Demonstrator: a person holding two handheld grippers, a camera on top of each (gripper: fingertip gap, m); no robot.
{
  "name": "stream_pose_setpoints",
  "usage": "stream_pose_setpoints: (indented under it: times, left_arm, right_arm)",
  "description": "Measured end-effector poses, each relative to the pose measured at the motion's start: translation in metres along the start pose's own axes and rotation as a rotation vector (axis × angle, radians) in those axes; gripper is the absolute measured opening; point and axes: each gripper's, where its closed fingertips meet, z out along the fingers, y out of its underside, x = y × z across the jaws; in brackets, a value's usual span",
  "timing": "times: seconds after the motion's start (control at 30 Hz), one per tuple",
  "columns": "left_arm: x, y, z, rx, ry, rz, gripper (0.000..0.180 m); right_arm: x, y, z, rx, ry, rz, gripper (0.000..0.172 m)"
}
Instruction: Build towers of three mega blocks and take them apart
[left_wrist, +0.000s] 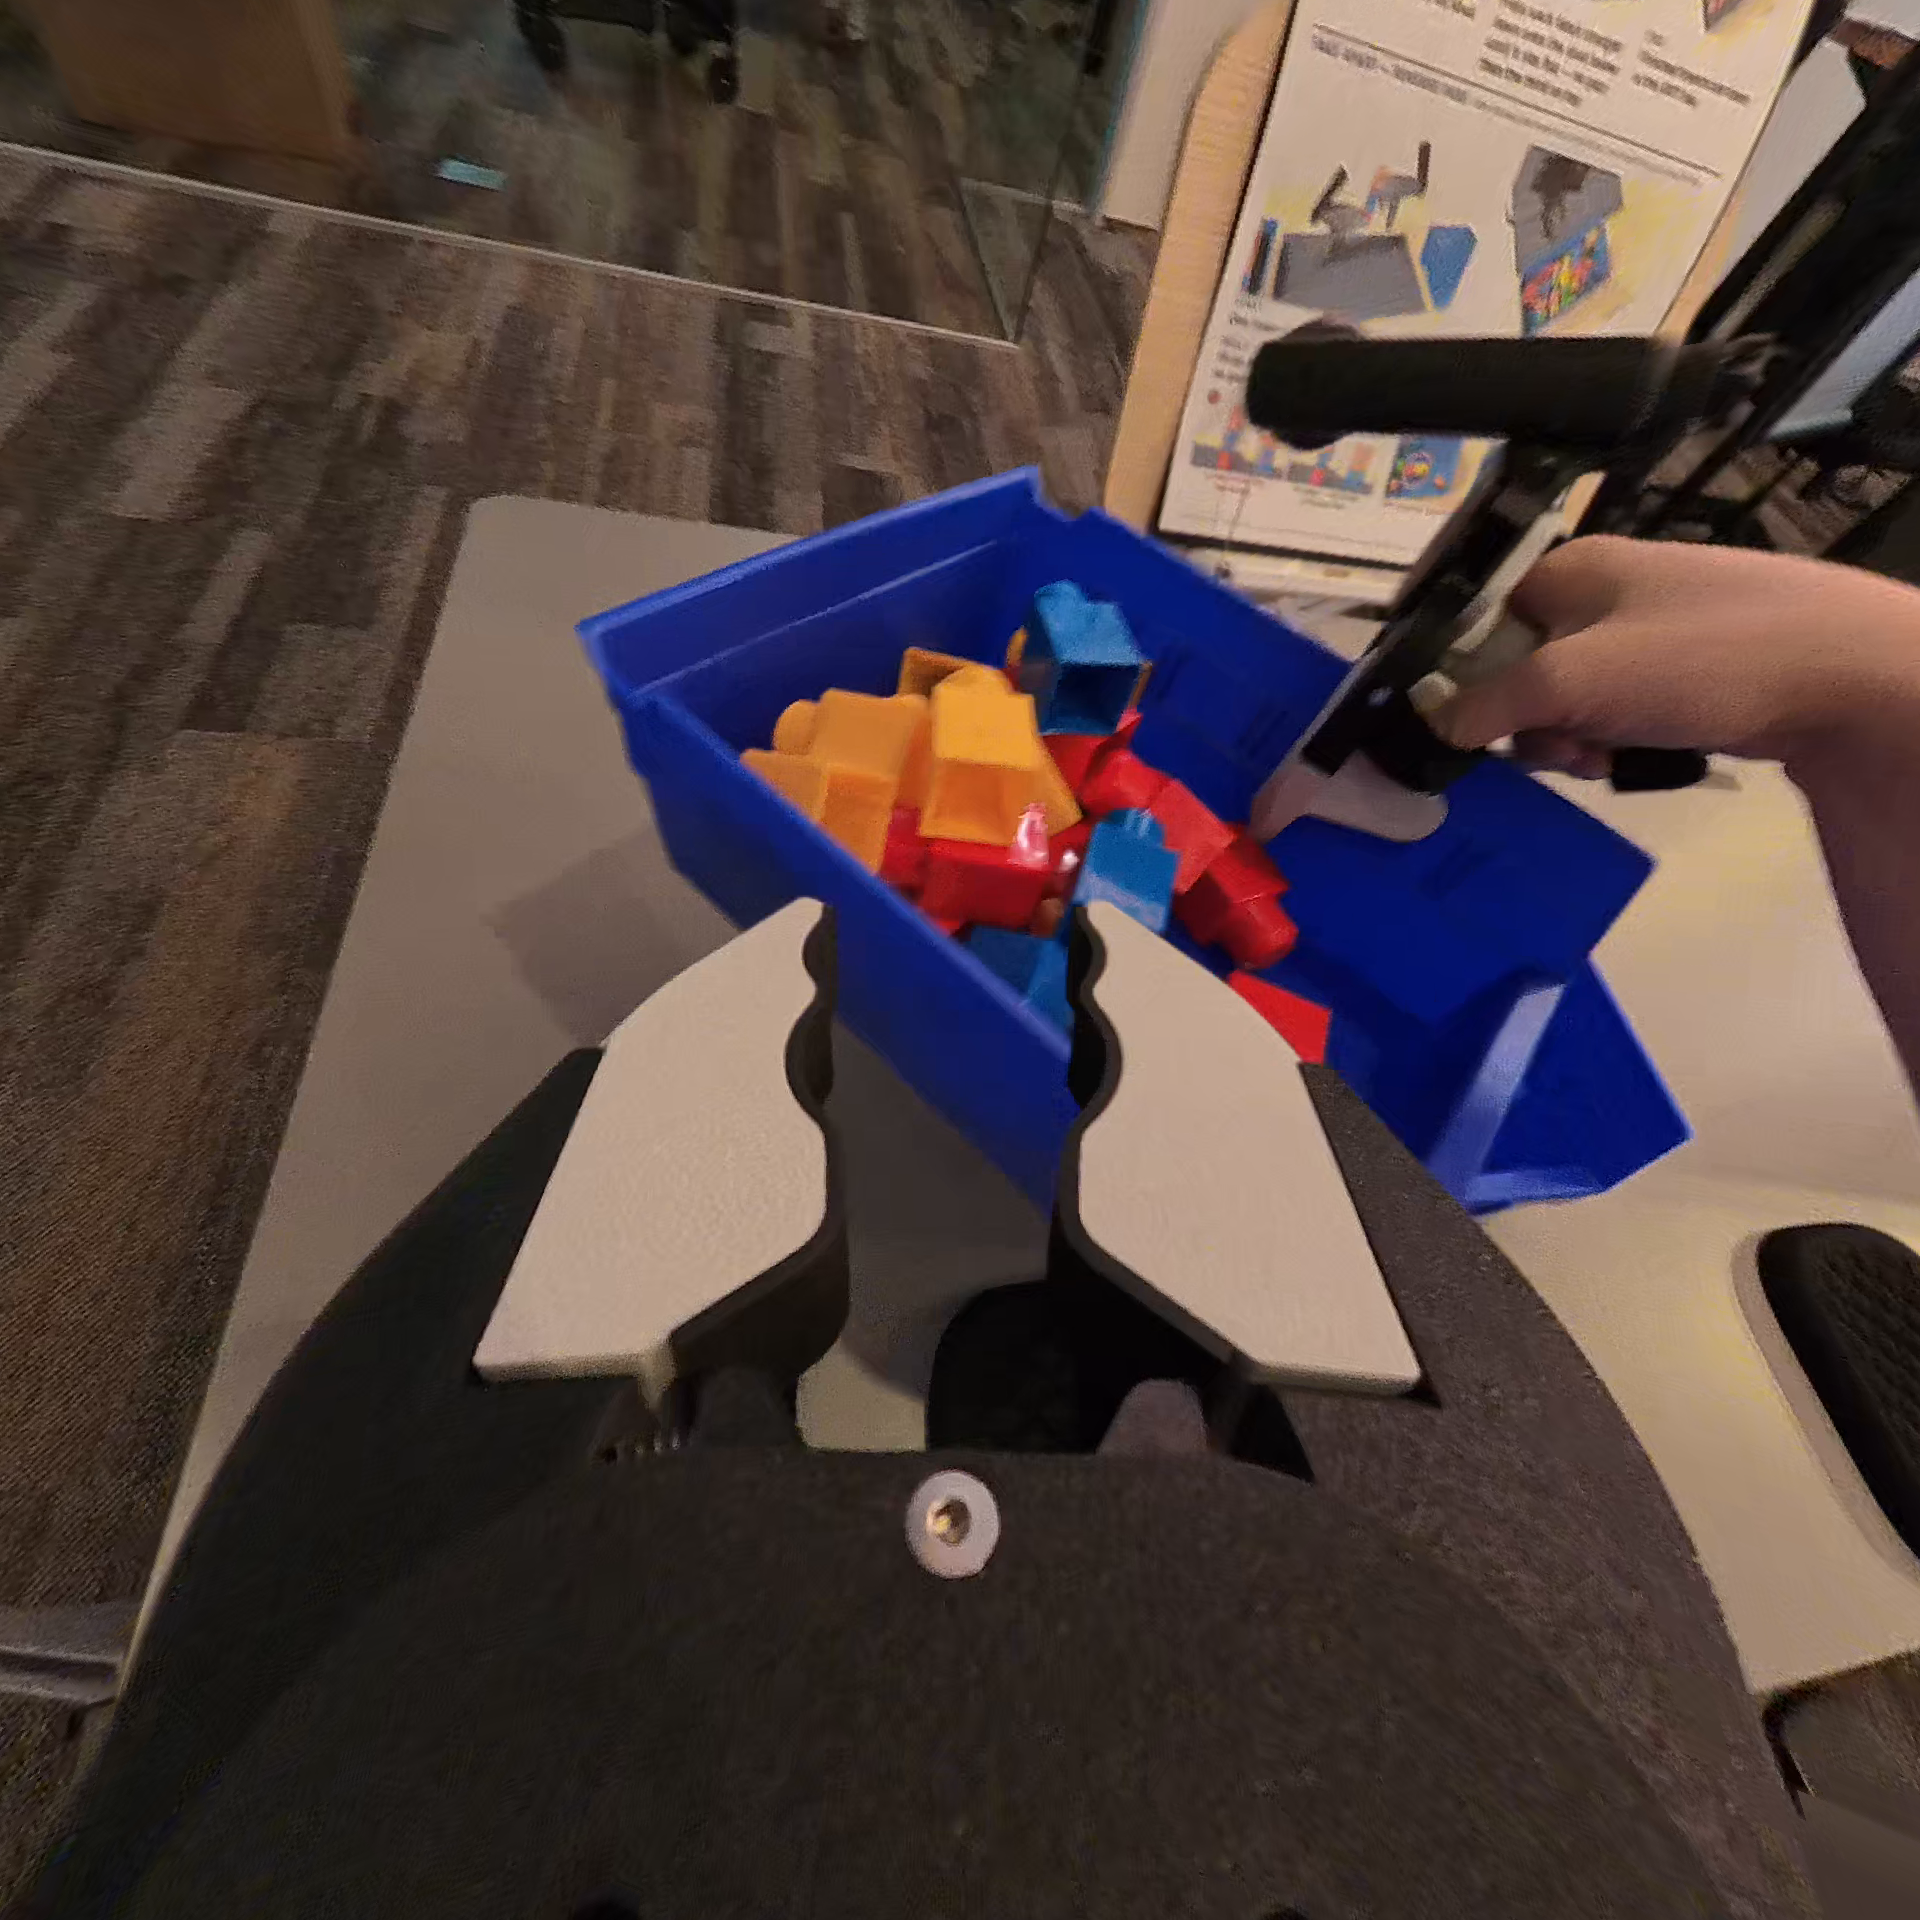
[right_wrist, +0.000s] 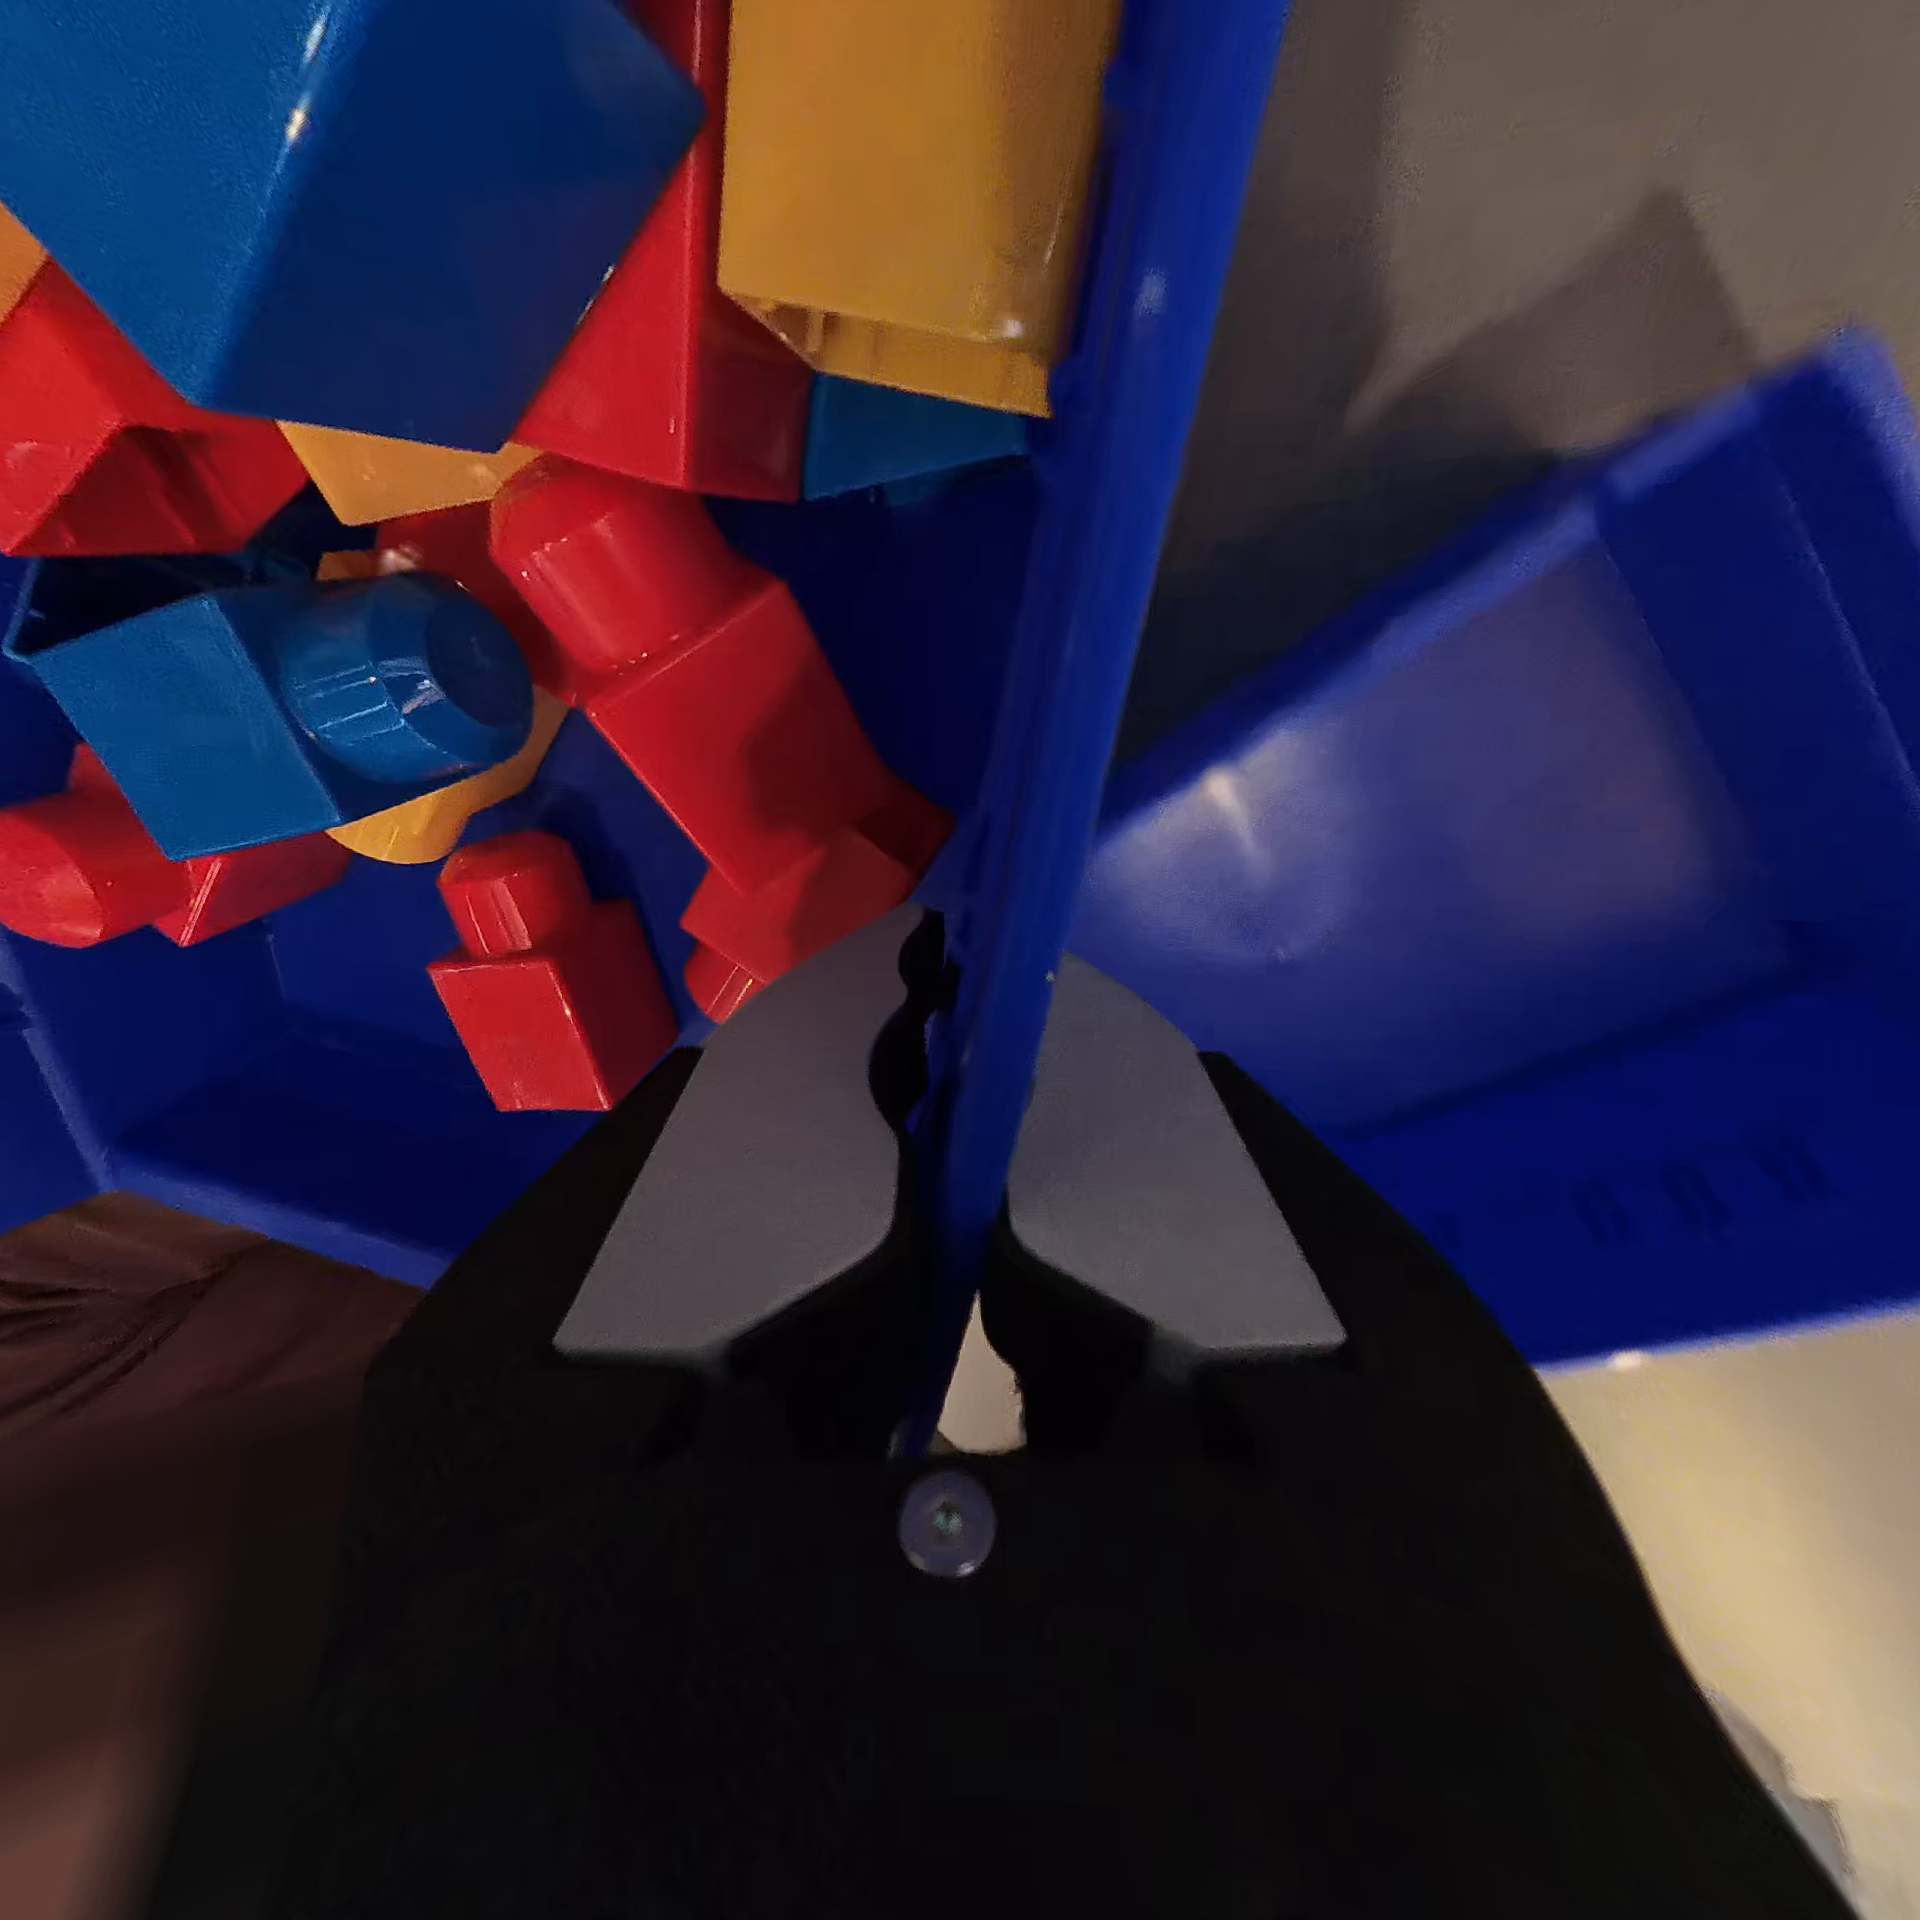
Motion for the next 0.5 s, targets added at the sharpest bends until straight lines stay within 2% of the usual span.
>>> stream_pose_setpoints:
  times: [0.23, 0.5]
  left_arm:
    - [0.006, -0.012, -0.026, 0.121, 0.011, 0.026, 0.041]
    - [0.015, -0.005, -0.007, 0.043, 0.066, 0.062, 0.041]
  right_arm:
    - [-0.051, -0.061, 0.060, -0.039, -0.025, -0.085, 0.005]
    - [-0.044, -0.079, 0.128, -0.030, -0.025, -0.025, 0.008]
